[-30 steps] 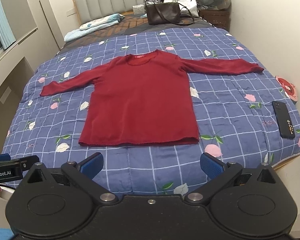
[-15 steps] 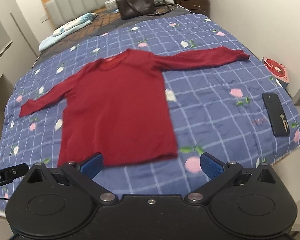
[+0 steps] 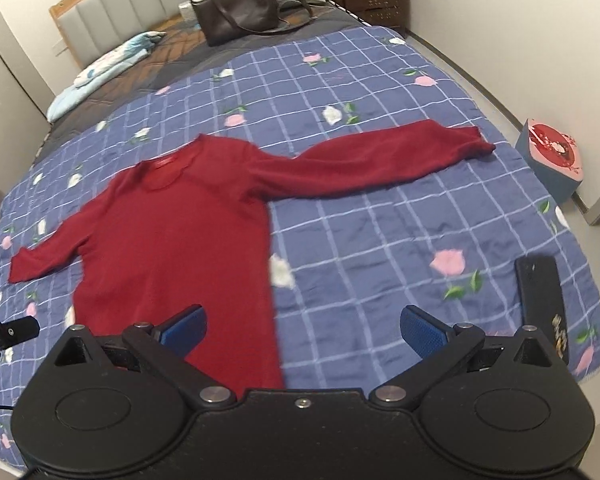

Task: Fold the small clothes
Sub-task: 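Reach the right tool to the sweater's sleeve cuff and close on it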

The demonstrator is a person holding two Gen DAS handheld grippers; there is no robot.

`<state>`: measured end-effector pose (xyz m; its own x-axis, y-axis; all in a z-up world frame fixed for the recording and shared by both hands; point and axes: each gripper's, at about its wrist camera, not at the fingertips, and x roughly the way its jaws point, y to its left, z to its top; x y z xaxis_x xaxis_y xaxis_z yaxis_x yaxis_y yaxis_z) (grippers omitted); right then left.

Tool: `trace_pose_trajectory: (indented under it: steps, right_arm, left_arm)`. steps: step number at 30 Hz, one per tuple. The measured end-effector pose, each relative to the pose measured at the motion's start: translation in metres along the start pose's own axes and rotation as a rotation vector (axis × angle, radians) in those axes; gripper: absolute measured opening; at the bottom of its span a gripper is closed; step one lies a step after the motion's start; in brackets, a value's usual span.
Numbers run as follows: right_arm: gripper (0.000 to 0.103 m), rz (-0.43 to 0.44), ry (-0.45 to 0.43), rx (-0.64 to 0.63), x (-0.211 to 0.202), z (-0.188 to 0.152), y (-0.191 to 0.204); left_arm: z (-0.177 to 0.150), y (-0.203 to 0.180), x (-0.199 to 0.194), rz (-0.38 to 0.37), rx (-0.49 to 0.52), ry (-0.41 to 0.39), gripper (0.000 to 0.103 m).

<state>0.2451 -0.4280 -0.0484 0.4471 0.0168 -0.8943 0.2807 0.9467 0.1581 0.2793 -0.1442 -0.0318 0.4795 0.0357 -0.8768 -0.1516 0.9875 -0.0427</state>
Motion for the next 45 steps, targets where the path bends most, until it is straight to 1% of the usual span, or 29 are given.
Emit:
trace_pose_trajectory:
  steps: [5,7,10,13,15,19,21,23,27,29,32,33,34,35,37,38,41,43,44,45]
  right_arm:
    - [0.103,-0.014,0.023,0.012,0.028,0.034,-0.028]
    - [0.103,-0.007,0.026,0.023,0.039,0.045,-0.04]
    - [0.103,0.031,-0.017,0.038,0.055,0.06,-0.062]
    - [0.103,0.053,-0.096,0.076,0.073,0.076,-0.09]
    - [0.103,0.045,-0.128,0.101,0.089,0.089,-0.112]
    - [0.103,-0.001,-0.167,0.16,0.126,0.119,-0.163]
    - [0.103,-0.035,-0.182,0.184,0.147,0.134,-0.19]
    - [0.103,-0.059,-0.167,0.22,0.171,0.152,-0.217]
    - [0.103,-0.095,-0.134,0.334,0.21,0.18,-0.261]
    - [0.103,-0.107,-0.134,0.373,0.227,0.192,-0.277]
    - [0.102,-0.117,-0.136,0.388,0.247,0.207,-0.289]
    - [0.101,-0.126,-0.136,0.388,0.254,0.212,-0.292]
    - [0.095,-0.131,-0.135,0.385,0.258,0.215,-0.293]
    - [0.092,-0.133,-0.129,0.379,0.264,0.218,-0.293]
    - [0.083,-0.142,-0.102,0.361,0.275,0.222,-0.293]
    - [0.082,-0.139,-0.087,0.344,0.28,0.223,-0.291]
    - [0.068,-0.148,-0.052,0.265,0.289,0.222,-0.279]
    - [0.049,-0.168,-0.044,0.234,0.292,0.218,-0.274]
    - [0.045,-0.18,-0.042,0.239,0.293,0.215,-0.274]
    - [0.036,-0.187,-0.045,0.251,0.293,0.214,-0.275]
  left_arm:
    - [0.016,-0.042,0.028,0.03,-0.002,0.028,0.103]
    - [0.022,-0.057,0.038,0.04,0.003,0.036,0.103]
    - [0.031,-0.079,0.056,0.062,0.01,0.055,0.103]
    - [0.04,-0.101,0.076,0.072,0.009,0.075,0.103]
    - [0.046,-0.115,0.088,0.079,0.01,0.086,0.103]
    - [0.053,-0.139,0.108,0.089,0.003,0.086,0.103]
    - [0.053,-0.146,0.117,0.089,-0.003,0.089,0.103]
    - [0.05,-0.151,0.126,0.088,-0.007,0.099,0.103]
    - [0.04,-0.156,0.142,0.108,-0.002,0.127,0.103]
    - [0.035,-0.157,0.147,0.118,0.002,0.139,0.103]
    - [0.03,-0.156,0.154,0.136,0.01,0.156,0.103]
    - [0.029,-0.156,0.156,0.141,0.008,0.158,0.103]
    - [0.028,-0.155,0.157,0.144,0.006,0.162,0.103]
    - [0.027,-0.154,0.158,0.146,0.005,0.166,0.103]
    - [0.025,-0.153,0.159,0.149,0.007,0.17,0.103]
    - [0.025,-0.153,0.159,0.15,0.009,0.17,0.103]
    - [0.026,-0.152,0.159,0.15,0.002,0.173,0.103]
    - [0.027,-0.15,0.159,0.146,-0.005,0.171,0.103]
    - [0.028,-0.15,0.159,0.145,-0.006,0.169,0.103]
    - [0.028,-0.15,0.158,0.144,-0.007,0.168,0.103]
